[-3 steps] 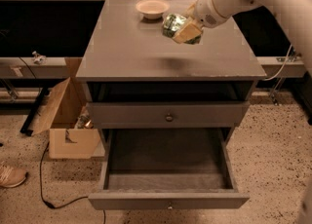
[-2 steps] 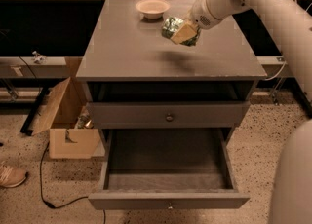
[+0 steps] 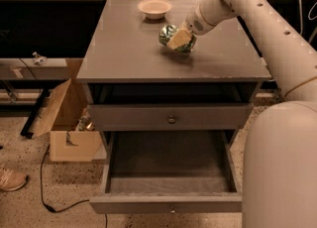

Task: Pick green can from middle drawer and place on counter

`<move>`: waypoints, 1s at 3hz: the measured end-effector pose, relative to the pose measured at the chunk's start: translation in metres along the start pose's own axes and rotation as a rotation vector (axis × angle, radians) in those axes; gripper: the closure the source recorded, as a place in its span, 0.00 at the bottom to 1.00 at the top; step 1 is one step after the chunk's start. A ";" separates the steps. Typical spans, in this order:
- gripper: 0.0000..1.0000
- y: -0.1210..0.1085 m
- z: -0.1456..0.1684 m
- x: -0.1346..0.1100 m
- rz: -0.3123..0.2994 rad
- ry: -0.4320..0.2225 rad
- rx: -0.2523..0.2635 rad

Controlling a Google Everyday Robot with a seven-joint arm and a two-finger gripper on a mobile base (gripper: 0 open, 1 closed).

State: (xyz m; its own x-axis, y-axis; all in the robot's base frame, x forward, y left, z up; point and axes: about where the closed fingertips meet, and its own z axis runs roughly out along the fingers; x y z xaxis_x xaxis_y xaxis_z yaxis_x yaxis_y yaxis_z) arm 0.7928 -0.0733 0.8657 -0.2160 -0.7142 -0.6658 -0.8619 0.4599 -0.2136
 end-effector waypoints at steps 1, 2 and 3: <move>0.27 -0.003 0.014 0.008 0.036 -0.007 -0.018; 0.04 -0.005 0.014 0.011 0.039 -0.021 -0.010; 0.00 -0.009 -0.026 0.010 0.027 -0.075 0.045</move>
Offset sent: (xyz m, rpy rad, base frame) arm 0.0070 -0.0119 -0.0098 0.0536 -0.0052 -0.0303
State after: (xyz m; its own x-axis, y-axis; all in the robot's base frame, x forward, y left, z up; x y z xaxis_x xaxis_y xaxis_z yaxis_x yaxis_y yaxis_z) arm 0.7863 -0.0978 0.8792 -0.2028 -0.6605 -0.7229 -0.8345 0.5029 -0.2254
